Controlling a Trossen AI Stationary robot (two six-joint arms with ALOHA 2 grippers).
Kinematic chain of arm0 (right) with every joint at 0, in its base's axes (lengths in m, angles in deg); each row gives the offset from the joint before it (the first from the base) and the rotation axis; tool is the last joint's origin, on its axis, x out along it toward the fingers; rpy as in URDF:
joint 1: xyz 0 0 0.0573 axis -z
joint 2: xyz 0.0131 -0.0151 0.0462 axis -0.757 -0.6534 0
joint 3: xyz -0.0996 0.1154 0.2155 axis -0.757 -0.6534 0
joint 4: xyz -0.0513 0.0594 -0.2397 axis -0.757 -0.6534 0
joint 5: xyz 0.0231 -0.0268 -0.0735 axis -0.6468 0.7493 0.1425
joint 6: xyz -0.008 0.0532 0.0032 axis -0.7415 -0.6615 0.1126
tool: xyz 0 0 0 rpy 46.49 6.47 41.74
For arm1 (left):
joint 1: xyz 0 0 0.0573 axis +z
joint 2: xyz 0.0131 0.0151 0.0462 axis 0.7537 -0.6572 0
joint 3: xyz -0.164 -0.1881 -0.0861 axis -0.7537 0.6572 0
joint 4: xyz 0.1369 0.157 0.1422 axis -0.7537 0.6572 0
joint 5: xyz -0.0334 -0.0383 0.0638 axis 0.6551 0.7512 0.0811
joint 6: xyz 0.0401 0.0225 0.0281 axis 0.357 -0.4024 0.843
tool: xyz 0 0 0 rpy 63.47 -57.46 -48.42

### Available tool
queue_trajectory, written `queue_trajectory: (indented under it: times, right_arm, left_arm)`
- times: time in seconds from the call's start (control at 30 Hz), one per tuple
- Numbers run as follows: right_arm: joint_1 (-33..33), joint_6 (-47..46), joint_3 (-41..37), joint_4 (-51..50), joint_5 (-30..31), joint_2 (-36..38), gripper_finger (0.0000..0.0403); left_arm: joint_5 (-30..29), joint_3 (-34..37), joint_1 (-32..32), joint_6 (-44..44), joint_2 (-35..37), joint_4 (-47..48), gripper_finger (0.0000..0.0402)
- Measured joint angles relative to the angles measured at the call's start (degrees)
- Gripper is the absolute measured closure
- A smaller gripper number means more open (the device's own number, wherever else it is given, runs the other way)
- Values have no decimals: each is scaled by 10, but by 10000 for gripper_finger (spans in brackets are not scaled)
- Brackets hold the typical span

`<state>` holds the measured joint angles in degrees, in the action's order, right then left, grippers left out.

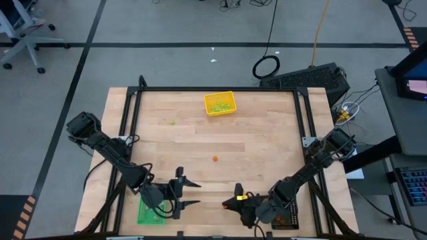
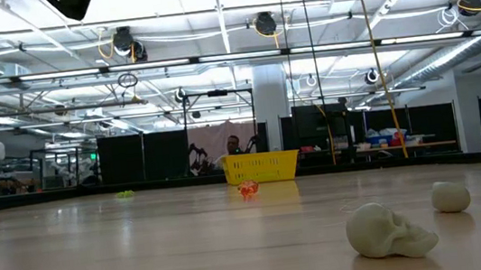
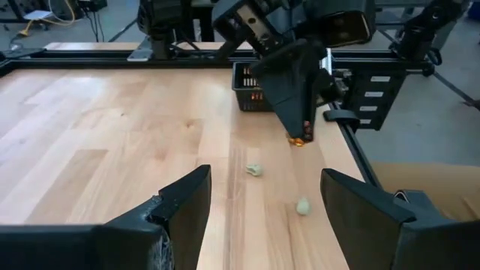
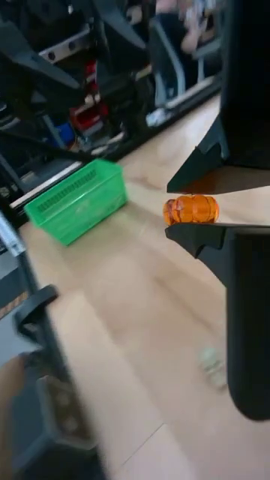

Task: Sort Halloween decoration
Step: Put the orange pumpkin toy into the black bin

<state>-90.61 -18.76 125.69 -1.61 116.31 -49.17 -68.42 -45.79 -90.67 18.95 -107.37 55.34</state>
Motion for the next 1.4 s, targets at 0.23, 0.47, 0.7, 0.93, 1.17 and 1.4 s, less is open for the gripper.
queue_trajectory:
  times: [0.23, 0.47, 0.7, 0.93, 1.17, 1.4]
  right_arm:
    - [-11, 78, 0, -14, 47, 0, 385]
    - [-25, 173, 0, -9, 120, 0, 385]
    - [-38, 198, 0, -5, 125, 0, 385]
    - [-51, 142, 0, 4, 127, 0, 385]
    - [-72, 3, 0, 66, 137, 0, 385]
    - [-102, -204, 0, -7, 169, 38, 385]
  left_arm:
    - [-3, 0, 0, -2, 0, -2, 152]
    - [-11, 1, 1, -14, -28, -31, 152]
    - [-11, 1, 2, 10, -59, -83, 152]
    - [-10, 1, 2, 13, -61, -98, 152]
    - [-13, 1, 2, 16, -68, -111, 152]
    - [-15, 1, 2, 21, -96, -169, 152]
